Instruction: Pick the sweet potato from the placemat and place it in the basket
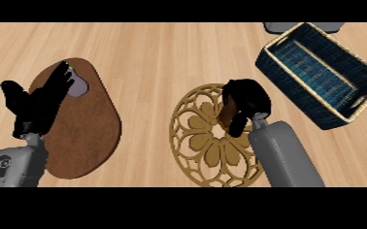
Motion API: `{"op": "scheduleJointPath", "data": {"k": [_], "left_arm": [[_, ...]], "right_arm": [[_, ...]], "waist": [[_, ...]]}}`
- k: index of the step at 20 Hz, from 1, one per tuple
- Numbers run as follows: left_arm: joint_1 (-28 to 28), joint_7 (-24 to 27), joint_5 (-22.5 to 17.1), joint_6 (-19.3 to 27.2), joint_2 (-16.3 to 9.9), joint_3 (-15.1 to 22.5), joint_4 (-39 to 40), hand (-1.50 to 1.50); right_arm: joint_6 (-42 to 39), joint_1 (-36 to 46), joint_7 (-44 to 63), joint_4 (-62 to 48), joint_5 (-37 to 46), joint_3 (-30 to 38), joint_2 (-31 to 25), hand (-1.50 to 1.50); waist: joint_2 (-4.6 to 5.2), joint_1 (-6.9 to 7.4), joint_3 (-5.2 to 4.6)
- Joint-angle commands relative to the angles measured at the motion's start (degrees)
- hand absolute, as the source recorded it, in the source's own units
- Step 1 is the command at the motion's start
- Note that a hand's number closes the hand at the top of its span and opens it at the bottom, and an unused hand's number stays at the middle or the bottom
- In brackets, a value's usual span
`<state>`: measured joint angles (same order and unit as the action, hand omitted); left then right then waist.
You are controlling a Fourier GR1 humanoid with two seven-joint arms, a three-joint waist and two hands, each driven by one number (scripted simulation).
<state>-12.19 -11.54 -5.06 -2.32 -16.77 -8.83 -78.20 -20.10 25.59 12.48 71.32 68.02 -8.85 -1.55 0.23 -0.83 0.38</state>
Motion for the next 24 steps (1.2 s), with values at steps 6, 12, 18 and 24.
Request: {"op": "scheduleJointPath", "data": {"k": [6,12,18,24], "left_arm": [[-2.45,-0.15,0.63,-1.41,1.95,3.50,-0.25,0.00],[-4.07,-1.82,1.36,-1.34,2.28,4.64,0.48,0.00],[-2.53,-1.07,1.30,-1.17,1.89,3.80,0.16,0.00],[-3.77,-0.16,2.52,0.91,3.13,3.76,1.39,0.00]], "right_arm": [[26.12,9.05,24.50,4.18,-17.80,5.74,1.52,1.50],[44.92,22.50,40.34,1.95,-12.61,-1.96,1.54,1.50],[48.23,36.76,61.49,-6.19,-3.34,-7.24,1.54,1.50],[42.58,49.76,65.57,-15.26,-0.76,-3.58,1.53,1.50]], "waist": [[0.36,6.63,0.06],[0.32,7.56,-0.50],[-0.14,5.97,-0.61],[0.03,3.93,-0.56]]}}
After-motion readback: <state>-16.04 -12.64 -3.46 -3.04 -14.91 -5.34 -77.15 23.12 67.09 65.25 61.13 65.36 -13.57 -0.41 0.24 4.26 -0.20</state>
